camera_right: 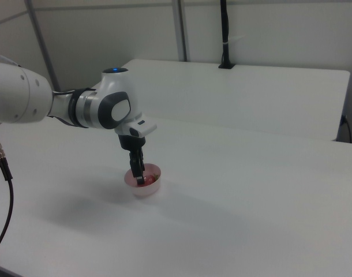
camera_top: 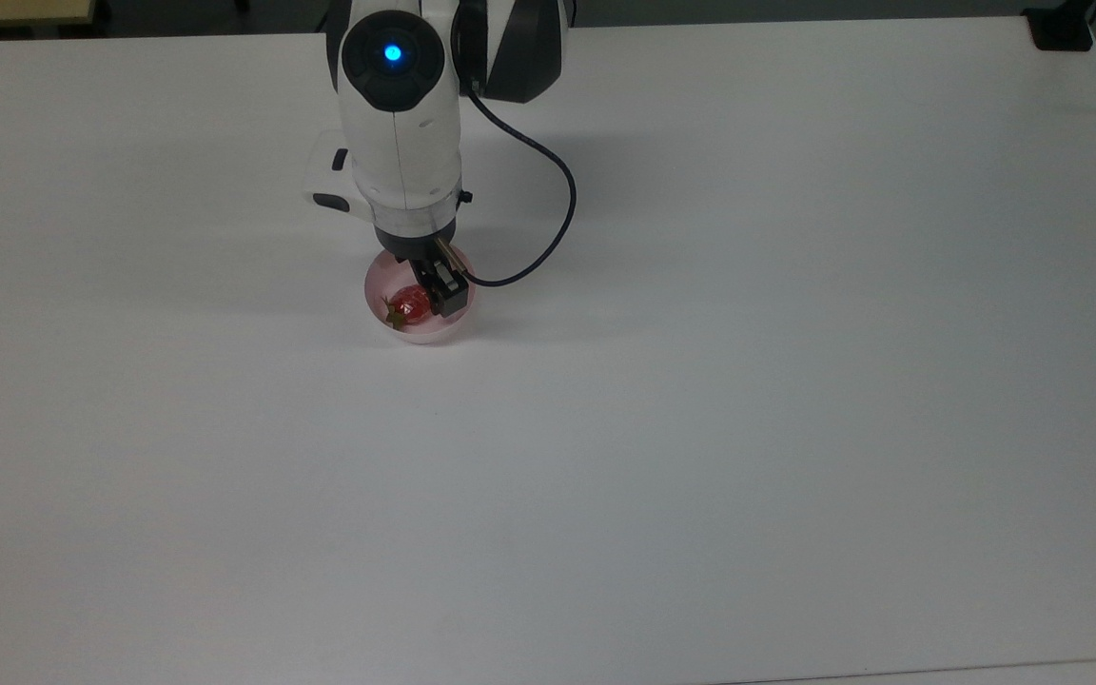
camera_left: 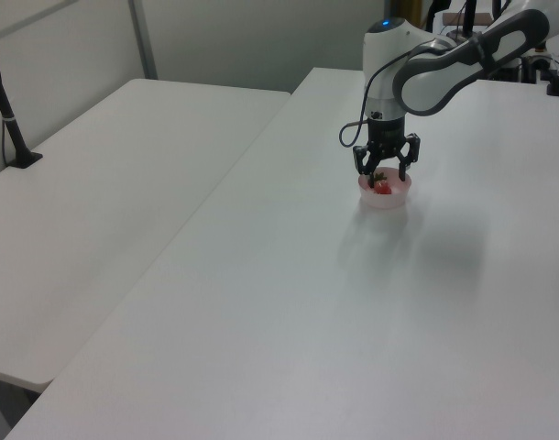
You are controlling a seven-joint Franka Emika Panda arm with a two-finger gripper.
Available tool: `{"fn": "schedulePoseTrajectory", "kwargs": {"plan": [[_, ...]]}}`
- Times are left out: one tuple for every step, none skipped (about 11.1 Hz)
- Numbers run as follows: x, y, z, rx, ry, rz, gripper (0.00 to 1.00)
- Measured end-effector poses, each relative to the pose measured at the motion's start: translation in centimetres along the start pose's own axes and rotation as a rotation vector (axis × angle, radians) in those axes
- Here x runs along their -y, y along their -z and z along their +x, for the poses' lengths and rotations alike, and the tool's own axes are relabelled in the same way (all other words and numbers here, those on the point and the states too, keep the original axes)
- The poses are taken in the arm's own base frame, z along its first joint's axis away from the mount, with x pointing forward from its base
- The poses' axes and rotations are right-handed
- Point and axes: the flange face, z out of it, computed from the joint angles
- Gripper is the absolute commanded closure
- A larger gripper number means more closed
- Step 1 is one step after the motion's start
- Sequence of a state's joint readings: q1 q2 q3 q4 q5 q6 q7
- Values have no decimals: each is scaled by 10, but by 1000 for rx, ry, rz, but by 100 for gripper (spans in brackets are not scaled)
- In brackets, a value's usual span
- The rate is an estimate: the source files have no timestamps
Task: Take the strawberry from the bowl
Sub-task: 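Close the gripper on the red strawberry inside the bowl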
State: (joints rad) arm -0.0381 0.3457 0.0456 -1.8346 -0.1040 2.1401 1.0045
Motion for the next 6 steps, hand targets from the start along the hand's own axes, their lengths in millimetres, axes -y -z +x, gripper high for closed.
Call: {"fn": "schedulePoseTrajectory", "kwargs": {"plan": [[2, -4, 1, 3, -4, -3, 25], [4, -7, 2, 4, -5, -5, 25], [5, -8, 3, 5, -5, -5, 25], [5, -9, 4, 5, -6, -5, 25], [5, -9, 4, 5, -7, -5, 26], [6, -10, 5, 3, -6, -6, 26]]}}
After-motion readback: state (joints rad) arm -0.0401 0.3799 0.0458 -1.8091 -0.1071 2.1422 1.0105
